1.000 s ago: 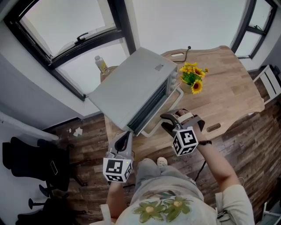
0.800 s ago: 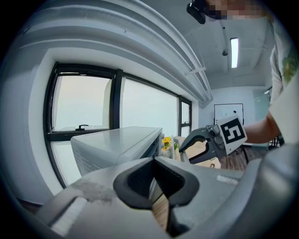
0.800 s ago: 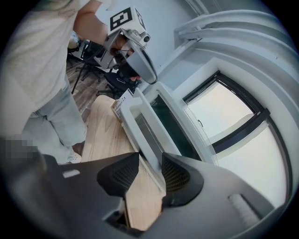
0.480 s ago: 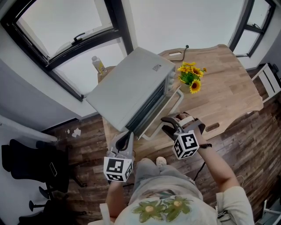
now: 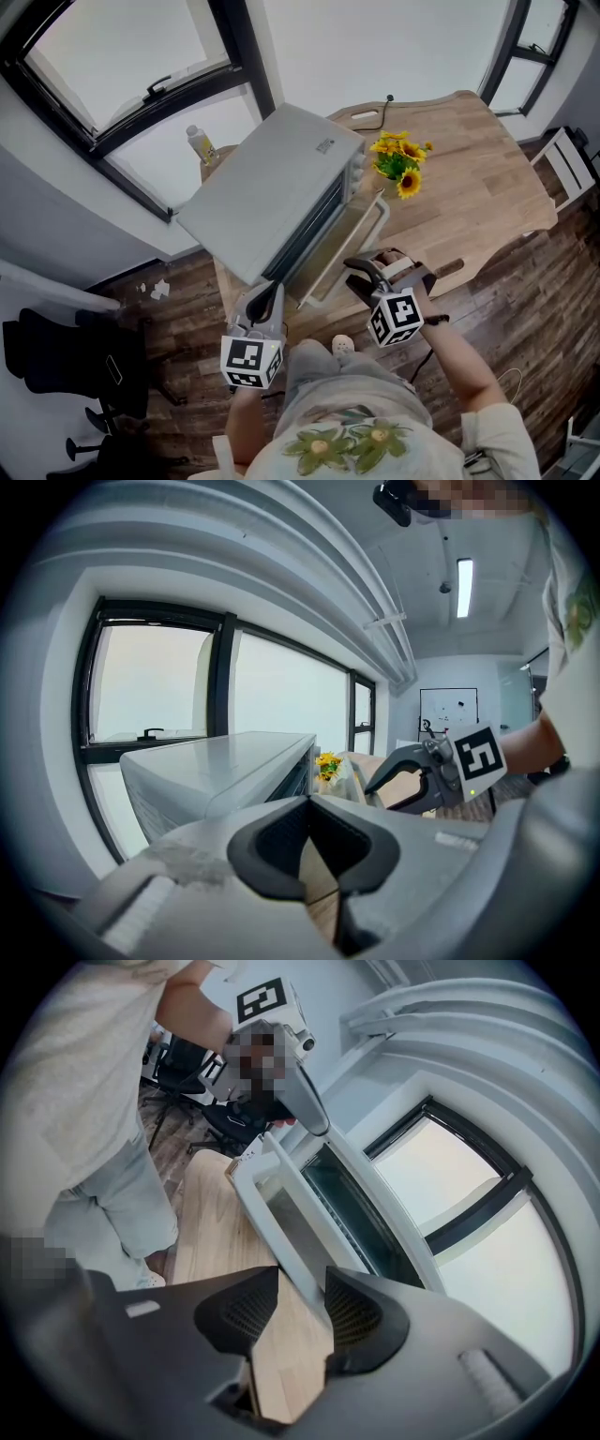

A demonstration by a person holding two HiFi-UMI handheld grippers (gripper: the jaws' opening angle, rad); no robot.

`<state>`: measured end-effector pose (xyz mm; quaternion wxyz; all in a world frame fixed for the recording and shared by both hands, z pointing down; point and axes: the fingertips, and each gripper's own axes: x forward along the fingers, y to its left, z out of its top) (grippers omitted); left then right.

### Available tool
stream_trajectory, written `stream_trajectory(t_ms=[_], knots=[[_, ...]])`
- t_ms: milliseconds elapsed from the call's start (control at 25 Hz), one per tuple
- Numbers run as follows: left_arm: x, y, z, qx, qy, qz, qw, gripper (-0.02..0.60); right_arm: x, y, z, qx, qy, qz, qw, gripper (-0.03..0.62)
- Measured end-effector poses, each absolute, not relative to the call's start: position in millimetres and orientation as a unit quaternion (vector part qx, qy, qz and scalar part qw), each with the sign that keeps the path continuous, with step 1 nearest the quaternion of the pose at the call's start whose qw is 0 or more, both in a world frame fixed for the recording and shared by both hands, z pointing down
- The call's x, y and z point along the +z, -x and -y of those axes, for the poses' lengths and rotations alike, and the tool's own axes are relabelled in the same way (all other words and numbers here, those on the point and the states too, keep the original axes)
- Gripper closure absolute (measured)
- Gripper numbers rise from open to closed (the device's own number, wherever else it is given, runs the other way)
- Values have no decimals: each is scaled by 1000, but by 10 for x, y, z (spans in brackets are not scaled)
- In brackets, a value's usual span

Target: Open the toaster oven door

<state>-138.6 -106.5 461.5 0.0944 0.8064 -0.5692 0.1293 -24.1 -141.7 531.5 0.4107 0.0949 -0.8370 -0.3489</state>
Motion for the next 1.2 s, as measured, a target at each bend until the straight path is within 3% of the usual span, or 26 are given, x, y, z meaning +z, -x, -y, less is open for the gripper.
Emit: stream_trajectory(t_ms=[1200], knots=[[4673,1270,1048,132,-814,557,100,577,5543,8,1262,-297,-108,851,419,424]])
